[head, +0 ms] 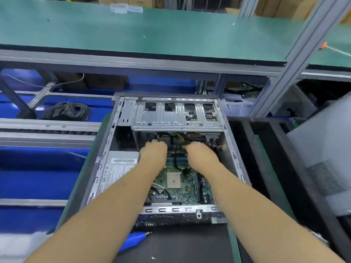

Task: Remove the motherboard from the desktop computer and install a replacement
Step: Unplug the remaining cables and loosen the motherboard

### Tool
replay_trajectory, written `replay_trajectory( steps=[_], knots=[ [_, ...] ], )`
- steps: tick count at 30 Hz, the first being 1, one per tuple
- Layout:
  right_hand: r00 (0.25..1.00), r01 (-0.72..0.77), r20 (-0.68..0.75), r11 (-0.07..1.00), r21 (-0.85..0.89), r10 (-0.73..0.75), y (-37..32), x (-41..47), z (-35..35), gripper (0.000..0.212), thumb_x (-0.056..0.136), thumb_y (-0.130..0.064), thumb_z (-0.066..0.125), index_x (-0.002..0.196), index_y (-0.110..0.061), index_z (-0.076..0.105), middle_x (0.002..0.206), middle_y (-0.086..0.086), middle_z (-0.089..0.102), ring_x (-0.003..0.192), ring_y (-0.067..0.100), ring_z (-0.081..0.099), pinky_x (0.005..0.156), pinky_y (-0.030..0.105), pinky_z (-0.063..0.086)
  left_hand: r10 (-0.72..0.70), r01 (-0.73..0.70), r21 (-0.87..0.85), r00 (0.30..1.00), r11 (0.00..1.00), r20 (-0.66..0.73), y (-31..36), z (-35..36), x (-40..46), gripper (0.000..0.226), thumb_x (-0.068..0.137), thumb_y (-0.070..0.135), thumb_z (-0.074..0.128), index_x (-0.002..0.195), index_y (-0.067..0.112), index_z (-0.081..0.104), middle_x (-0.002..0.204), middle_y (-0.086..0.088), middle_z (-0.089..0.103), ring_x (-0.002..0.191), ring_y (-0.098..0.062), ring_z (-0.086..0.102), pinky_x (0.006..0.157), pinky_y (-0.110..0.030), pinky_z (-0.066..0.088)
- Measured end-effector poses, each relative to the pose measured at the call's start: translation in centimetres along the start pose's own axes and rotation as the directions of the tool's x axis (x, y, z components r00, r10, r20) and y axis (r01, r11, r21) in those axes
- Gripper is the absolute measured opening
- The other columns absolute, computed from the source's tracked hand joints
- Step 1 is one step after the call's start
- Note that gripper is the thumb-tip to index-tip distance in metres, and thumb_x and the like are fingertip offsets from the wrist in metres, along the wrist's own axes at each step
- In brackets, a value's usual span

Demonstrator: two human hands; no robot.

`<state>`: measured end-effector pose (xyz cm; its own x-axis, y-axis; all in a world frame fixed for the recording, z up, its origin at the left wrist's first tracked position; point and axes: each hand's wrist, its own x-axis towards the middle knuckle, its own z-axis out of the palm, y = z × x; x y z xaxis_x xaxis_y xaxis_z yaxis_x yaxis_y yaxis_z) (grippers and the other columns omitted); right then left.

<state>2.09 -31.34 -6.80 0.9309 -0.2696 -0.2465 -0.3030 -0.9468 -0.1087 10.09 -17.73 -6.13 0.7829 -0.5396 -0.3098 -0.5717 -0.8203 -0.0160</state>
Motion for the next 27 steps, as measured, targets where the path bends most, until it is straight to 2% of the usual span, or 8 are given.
replay_trajectory(
  steps=[3, 6, 9, 12, 16, 20, 25, 27],
  knots=[
    [0.997, -0.079, -0.018, 0.996, -0.036, 0.078, 0.5, 0.0, 0.4, 0.027, 0.086, 0.008, 0.053, 0.106, -0.006, 0.064, 0.094, 0.010, 0.051, 0.076, 0.030, 0.056, 0.061, 0.039, 0.048, -0.009, 0.011, -0.013, 0.990, 1.000, 0.139, -0.7, -1.1, 1.4, 0.035, 0.089, -0.005, 0.053, 0.123, 0.005, 0.056, 0.119, -0.011, 0.059, 0.108, -0.033, 0.060, 0.082, -0.041, 0.052],
    [0.989, -0.141, -0.046, 0.990, -0.005, 0.141, 0.9, 0.1, 1.0, 0.023, 0.088, 0.008, 0.050, 0.100, -0.007, 0.063, 0.096, 0.010, 0.053, 0.080, 0.034, 0.063, 0.061, 0.041, 0.049, 0.059, -0.069, 0.022, 0.956, 0.997, 0.288, -1.9, -2.6, 3.0, 0.016, 0.090, -0.007, 0.047, 0.097, 0.003, 0.056, 0.083, -0.007, 0.052, 0.081, -0.029, 0.054, 0.073, -0.036, 0.048],
    [0.983, -0.178, -0.049, 0.984, -0.024, 0.177, 0.9, 0.1, 1.2, 0.023, 0.090, 0.003, 0.050, 0.105, -0.008, 0.063, 0.098, 0.009, 0.051, 0.089, 0.034, 0.065, 0.061, 0.040, 0.046, 0.085, -0.113, 0.057, 0.929, 0.992, 0.360, -3.0, -3.9, 4.2, 0.015, 0.090, -0.004, 0.053, 0.083, 0.009, 0.054, 0.081, -0.006, 0.053, 0.073, -0.026, 0.053, 0.069, -0.034, 0.048],
    [0.970, -0.241, -0.030, 0.967, -0.079, 0.239, 1.7, -0.4, 1.5, 0.022, 0.088, 0.001, 0.053, 0.107, -0.007, 0.061, 0.106, 0.010, 0.062, 0.093, 0.034, 0.066, 0.061, 0.038, 0.045, 0.080, -0.065, -0.049, 0.901, 0.997, 0.426, -4.1, -3.2, 4.9, 0.010, 0.098, 0.012, 0.057, 0.093, 0.010, 0.065, 0.094, -0.007, 0.069, 0.069, -0.020, 0.060, 0.078, -0.036, 0.057],
    [0.961, -0.276, -0.008, 0.960, -0.037, 0.276, 2.6, -0.5, 2.1, 0.018, 0.092, -0.005, 0.055, 0.109, -0.007, 0.061, 0.104, 0.009, 0.067, 0.092, 0.033, 0.067, 0.063, 0.035, 0.047, 0.082, 0.015, -0.221, 0.904, 0.975, 0.420, -4.7, -1.2, 5.5, 0.031, 0.107, 0.021, 0.046, 0.110, -0.004, 0.064, 0.070, -0.005, 0.064, 0.045, -0.010, 0.057, 0.068, -0.032, 0.053],
    [0.957, -0.288, -0.030, 0.956, 0.053, 0.290, 2.0, -0.1, 2.3, 0.013, 0.098, -0.011, 0.049, 0.096, -0.011, 0.062, 0.096, 0.009, 0.064, 0.079, 0.031, 0.060, 0.063, 0.034, 0.047, 0.061, 0.142, -0.373, 0.875, 0.917, 0.481, -5.0, -0.9, 5.6, 0.042, 0.108, 0.025, 0.043, 0.126, -0.012, 0.053, 0.101, -0.017, 0.075, 0.038, -0.007, 0.061, 0.089, -0.039, 0.057],
    [0.934, -0.343, -0.063, 0.933, 0.108, 0.350, 1.2, 0.3, 2.4, 0.016, 0.100, -0.017, 0.048, 0.107, -0.013, 0.061, 0.108, 0.009, 0.061, 0.094, 0.034, 0.063, 0.066, 0.034, 0.043, 0.078, 0.222, -0.471, 0.840, 0.854, 0.537, -5.3, -0.6, 6.0, 0.035, 0.109, 0.021, 0.039, 0.120, -0.009, 0.053, 0.091, -0.014, 0.072, 0.039, -0.009, 0.060, 0.048, -0.024, 0.052],
    [0.931, -0.358, -0.017, 0.920, 0.156, 0.365, 1.4, 0.5, 2.4, 0.018, 0.099, -0.016, 0.046, 0.109, -0.012, 0.061, 0.109, 0.010, 0.062, 0.091, 0.034, 0.060, 0.068, 0.035, 0.044, 0.072, 0.255, -0.488, 0.828, 0.835, 0.556, -5.4, -0.5, 6.1, 0.032, 0.109, 0.017, 0.038, 0.121, -0.008, 0.053, 0.083, -0.011, 0.069, 0.043, -0.010, 0.061, 0.044, -0.022, 0.050]
  ],
)
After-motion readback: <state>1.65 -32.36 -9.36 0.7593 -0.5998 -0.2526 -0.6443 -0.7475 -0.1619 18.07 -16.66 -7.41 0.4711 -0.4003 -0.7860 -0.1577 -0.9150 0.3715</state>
